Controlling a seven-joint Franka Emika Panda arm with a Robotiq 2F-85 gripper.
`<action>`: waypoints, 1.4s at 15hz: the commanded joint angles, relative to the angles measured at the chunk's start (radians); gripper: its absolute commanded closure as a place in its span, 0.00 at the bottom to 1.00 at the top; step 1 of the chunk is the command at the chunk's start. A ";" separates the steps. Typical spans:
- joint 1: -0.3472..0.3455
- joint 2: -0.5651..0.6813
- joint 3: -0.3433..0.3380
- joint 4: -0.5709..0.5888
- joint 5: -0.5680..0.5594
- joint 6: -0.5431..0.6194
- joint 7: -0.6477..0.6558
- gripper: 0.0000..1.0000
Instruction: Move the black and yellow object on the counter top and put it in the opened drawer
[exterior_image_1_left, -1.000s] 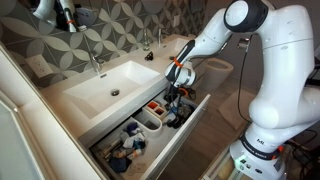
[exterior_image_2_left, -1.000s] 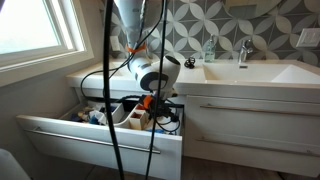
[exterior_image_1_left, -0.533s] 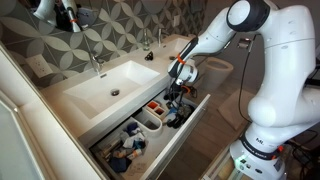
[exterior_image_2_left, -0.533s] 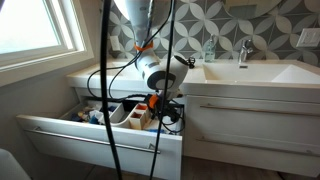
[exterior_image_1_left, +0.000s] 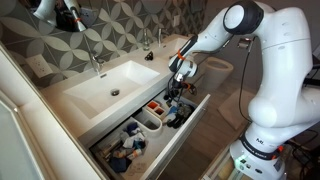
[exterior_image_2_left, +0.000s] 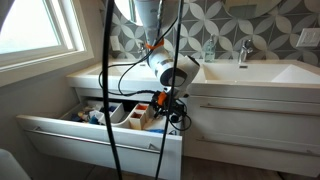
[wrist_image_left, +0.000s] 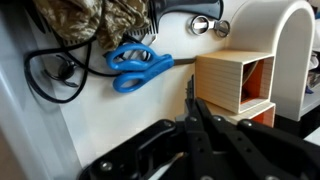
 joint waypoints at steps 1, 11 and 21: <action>0.049 0.061 -0.058 0.100 0.011 -0.100 0.013 0.99; 0.124 0.165 -0.119 0.213 -0.004 -0.139 0.102 0.69; 0.209 0.028 -0.129 0.012 -0.030 -0.008 0.183 0.02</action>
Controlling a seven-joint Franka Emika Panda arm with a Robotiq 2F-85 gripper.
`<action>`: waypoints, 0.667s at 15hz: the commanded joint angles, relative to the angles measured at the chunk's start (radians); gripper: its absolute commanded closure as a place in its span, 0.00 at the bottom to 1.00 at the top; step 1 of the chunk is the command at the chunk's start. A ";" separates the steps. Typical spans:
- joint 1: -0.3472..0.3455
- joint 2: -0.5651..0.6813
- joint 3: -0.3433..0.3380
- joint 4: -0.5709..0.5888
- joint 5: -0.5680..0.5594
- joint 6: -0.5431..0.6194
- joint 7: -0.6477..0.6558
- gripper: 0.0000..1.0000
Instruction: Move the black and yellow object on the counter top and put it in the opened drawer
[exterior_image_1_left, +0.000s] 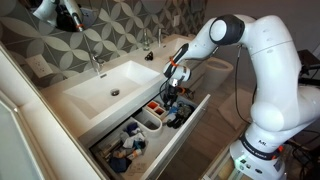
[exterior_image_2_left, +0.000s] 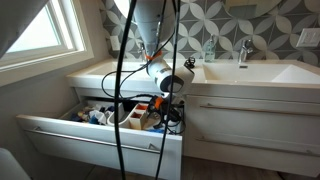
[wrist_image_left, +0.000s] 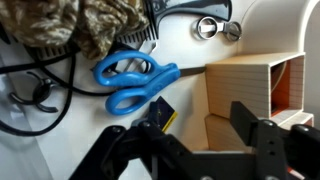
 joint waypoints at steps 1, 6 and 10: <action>0.074 -0.129 -0.021 -0.157 -0.027 0.091 0.091 0.00; 0.186 -0.303 -0.080 -0.329 -0.088 0.196 0.304 0.00; 0.311 -0.449 -0.194 -0.428 -0.256 0.138 0.562 0.00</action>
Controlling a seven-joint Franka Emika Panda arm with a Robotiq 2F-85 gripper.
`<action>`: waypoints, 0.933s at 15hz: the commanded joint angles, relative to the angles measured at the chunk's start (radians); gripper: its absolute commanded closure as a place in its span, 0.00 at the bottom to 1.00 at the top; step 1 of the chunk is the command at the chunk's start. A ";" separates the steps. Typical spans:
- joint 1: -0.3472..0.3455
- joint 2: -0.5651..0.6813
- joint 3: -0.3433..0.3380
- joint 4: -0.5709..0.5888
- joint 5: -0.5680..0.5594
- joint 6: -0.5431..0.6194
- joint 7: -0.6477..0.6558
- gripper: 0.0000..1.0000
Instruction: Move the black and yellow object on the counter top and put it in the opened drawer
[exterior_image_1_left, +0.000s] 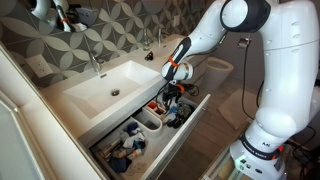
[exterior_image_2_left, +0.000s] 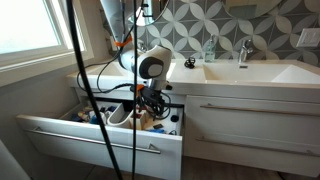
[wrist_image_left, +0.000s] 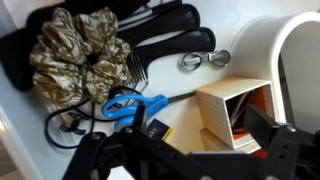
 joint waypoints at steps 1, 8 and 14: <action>0.121 -0.172 -0.111 -0.126 -0.169 -0.061 0.243 0.00; 0.253 -0.409 -0.174 -0.199 -0.557 -0.332 0.674 0.00; 0.218 -0.391 -0.139 -0.179 -0.530 -0.328 0.647 0.00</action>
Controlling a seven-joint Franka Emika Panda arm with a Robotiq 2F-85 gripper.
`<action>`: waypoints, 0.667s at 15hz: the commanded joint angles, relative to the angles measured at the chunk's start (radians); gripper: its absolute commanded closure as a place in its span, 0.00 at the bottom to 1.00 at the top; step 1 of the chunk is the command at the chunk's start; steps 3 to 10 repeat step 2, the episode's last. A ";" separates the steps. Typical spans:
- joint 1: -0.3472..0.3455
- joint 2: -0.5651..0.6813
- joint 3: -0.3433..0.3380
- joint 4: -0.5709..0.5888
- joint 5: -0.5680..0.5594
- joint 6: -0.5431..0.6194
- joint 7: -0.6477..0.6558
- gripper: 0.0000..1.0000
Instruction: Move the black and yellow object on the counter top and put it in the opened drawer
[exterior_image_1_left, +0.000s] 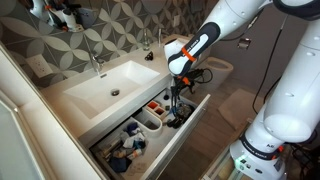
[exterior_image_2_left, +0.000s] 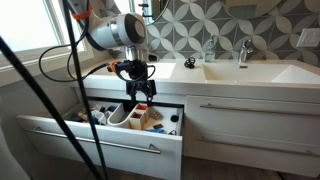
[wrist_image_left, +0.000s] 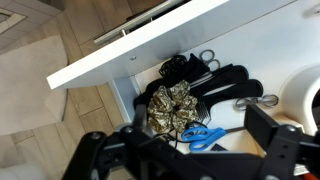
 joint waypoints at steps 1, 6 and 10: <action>-0.023 0.001 0.022 0.000 -0.003 -0.003 0.002 0.00; -0.023 0.001 0.021 -0.001 -0.004 -0.003 0.002 0.00; -0.023 0.001 0.021 -0.001 -0.004 -0.003 0.002 0.00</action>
